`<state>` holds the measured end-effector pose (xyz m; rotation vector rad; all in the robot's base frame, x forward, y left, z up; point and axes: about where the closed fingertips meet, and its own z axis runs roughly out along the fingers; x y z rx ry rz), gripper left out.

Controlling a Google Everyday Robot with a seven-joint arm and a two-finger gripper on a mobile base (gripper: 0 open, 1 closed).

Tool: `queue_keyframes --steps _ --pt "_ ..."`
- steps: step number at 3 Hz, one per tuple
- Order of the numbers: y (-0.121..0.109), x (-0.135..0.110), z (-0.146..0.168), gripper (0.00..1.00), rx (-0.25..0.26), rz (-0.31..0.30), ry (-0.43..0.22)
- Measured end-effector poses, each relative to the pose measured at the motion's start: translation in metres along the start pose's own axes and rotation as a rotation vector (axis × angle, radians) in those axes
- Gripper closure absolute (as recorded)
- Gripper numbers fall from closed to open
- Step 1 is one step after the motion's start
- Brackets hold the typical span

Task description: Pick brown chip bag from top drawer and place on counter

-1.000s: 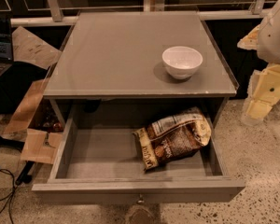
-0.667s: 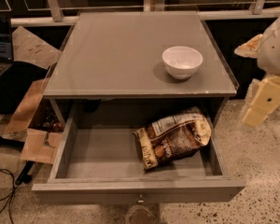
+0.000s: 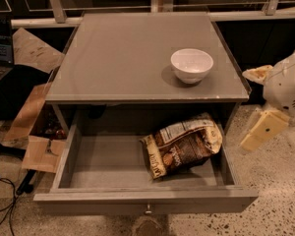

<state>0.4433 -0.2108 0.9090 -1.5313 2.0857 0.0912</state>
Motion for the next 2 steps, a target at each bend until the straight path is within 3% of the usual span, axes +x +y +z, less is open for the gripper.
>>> queue_keyframes --steps 1,2 --pt "0.003 0.006 0.025 0.00 0.007 0.022 -0.031" --pt "0.007 -0.006 0.072 0.00 -0.002 0.046 -0.043"
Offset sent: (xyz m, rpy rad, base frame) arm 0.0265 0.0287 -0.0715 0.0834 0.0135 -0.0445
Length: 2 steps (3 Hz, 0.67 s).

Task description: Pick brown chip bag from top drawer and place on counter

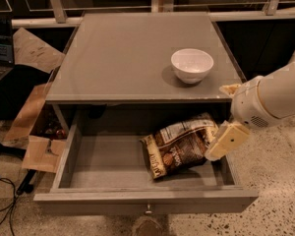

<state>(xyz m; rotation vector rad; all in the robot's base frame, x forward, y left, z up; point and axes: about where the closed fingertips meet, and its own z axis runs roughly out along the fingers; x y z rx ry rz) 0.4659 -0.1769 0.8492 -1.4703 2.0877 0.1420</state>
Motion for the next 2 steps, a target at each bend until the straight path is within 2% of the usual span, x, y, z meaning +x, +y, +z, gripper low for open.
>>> queue_keyframes --steps 1,2 --pt "0.002 0.002 0.000 0.00 0.012 0.001 0.010" --pt "0.006 0.020 0.013 0.00 0.028 0.049 0.022"
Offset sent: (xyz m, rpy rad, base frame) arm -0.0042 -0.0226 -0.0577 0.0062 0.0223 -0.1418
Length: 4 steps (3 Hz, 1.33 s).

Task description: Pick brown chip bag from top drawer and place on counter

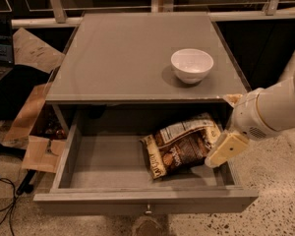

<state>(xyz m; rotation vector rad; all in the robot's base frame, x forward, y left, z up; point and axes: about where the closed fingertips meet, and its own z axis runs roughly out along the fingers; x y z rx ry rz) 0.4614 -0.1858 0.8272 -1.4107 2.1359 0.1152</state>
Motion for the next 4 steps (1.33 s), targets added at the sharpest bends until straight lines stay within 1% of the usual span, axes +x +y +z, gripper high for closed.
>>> queue_keyframes --steps 1,2,3,4 --pt "-0.001 0.012 0.021 0.00 0.005 0.028 0.001" --pt "-0.002 0.018 0.042 0.00 0.002 0.038 -0.007" --pt "-0.001 0.023 0.060 0.00 -0.011 0.037 -0.031" --pt "0.002 0.025 0.079 0.00 -0.045 0.016 -0.054"
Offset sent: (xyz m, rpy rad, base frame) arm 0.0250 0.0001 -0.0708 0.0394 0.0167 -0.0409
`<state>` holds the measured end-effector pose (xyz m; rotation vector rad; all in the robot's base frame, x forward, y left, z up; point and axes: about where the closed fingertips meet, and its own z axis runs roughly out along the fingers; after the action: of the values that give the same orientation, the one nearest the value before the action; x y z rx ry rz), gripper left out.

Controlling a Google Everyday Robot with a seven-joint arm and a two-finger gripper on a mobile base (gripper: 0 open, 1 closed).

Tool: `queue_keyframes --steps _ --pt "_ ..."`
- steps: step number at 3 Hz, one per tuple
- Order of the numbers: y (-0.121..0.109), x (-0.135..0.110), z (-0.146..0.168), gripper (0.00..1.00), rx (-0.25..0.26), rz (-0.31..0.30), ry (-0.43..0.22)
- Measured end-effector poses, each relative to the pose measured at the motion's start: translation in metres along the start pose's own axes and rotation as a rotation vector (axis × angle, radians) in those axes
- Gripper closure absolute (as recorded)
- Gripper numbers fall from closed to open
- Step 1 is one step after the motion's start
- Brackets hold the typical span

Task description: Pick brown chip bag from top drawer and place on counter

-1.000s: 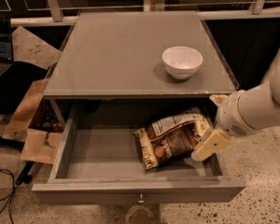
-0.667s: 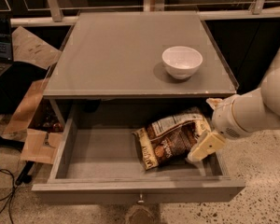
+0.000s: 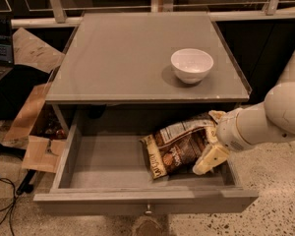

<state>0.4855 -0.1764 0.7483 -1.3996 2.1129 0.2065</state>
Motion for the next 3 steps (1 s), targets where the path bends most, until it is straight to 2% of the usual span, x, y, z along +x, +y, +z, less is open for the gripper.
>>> queue_keyframes --steps 3 --pt "-0.006 -0.004 0.050 0.00 -0.055 -0.008 -0.016"
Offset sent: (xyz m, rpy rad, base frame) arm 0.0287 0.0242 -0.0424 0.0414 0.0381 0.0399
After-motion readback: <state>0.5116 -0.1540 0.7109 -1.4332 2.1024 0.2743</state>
